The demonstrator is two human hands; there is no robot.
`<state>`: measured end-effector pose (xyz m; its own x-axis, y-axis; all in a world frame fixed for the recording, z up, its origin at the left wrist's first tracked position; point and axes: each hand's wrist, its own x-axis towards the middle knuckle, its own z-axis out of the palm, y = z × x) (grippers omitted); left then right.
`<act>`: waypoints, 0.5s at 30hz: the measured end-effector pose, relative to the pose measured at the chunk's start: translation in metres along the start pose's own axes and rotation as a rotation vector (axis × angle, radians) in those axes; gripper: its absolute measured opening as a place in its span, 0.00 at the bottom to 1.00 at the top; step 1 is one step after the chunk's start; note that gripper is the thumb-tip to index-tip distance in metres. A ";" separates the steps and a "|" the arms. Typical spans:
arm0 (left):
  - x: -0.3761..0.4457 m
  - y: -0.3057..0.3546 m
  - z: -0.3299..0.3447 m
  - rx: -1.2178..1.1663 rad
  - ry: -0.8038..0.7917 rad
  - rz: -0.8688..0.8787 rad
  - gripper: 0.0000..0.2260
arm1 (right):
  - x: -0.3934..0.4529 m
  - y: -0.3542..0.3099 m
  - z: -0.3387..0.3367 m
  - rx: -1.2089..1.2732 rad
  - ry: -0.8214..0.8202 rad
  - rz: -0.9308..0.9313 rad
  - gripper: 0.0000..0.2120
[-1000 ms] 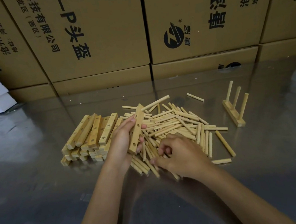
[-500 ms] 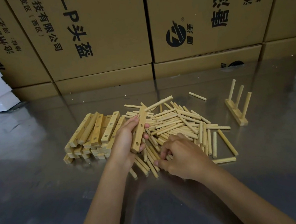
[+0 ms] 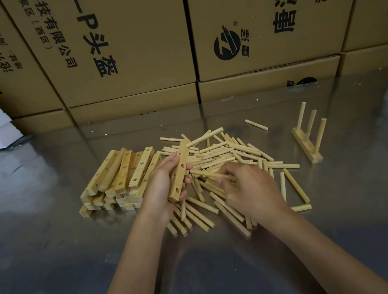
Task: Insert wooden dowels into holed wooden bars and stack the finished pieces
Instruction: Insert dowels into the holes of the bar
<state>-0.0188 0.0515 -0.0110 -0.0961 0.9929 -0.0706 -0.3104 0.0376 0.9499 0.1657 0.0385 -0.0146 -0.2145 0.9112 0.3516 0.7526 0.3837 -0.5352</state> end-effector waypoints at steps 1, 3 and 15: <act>0.000 0.000 0.001 0.002 0.005 -0.001 0.14 | 0.002 0.002 -0.002 0.036 0.046 -0.026 0.04; -0.001 -0.001 0.002 0.005 0.016 -0.008 0.13 | 0.003 0.003 -0.004 0.091 0.106 -0.087 0.10; -0.005 -0.005 0.013 0.034 0.024 0.015 0.12 | 0.003 0.003 -0.002 0.261 0.211 -0.159 0.10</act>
<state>-0.0042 0.0480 -0.0117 -0.1234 0.9903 -0.0632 -0.2762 0.0269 0.9607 0.1682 0.0419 -0.0133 -0.1629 0.7966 0.5822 0.5300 0.5683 -0.6294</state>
